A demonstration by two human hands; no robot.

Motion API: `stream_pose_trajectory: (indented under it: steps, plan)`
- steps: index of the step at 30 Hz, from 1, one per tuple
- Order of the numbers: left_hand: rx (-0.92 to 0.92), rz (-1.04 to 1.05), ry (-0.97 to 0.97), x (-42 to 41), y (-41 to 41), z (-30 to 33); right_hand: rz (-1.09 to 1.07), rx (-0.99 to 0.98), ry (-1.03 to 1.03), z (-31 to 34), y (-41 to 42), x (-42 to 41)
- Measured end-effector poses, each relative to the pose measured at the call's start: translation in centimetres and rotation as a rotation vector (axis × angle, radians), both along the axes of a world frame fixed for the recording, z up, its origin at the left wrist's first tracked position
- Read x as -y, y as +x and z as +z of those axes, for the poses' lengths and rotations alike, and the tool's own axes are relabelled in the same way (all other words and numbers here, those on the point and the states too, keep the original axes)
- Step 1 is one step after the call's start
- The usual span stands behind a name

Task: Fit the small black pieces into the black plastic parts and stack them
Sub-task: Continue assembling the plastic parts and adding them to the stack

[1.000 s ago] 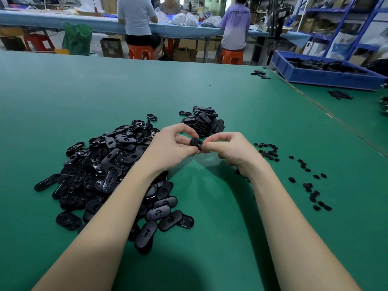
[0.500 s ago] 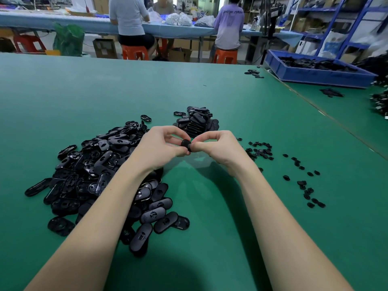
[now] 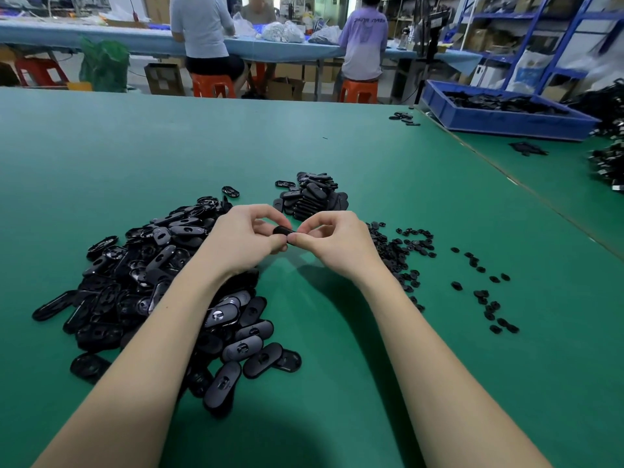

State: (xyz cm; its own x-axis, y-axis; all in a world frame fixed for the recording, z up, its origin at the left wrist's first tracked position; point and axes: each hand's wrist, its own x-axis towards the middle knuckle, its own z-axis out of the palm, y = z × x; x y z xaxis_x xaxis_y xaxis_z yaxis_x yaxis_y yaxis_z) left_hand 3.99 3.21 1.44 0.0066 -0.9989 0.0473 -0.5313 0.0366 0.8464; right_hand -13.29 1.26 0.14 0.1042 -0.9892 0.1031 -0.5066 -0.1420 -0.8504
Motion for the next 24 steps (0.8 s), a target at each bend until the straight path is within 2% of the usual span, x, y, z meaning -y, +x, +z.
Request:
stream_pose_trajectory:
  steps: [18,24]
  plan:
    - [-0.062,0.025,0.014,0.1,-1.3,-0.1,-0.031,0.026,0.036,-0.2,-0.7,0.3]
    - [-0.163,0.006,-0.003,0.0,-2.3,-0.4,-0.036,0.065,-0.001,0.0,-1.1,0.4]
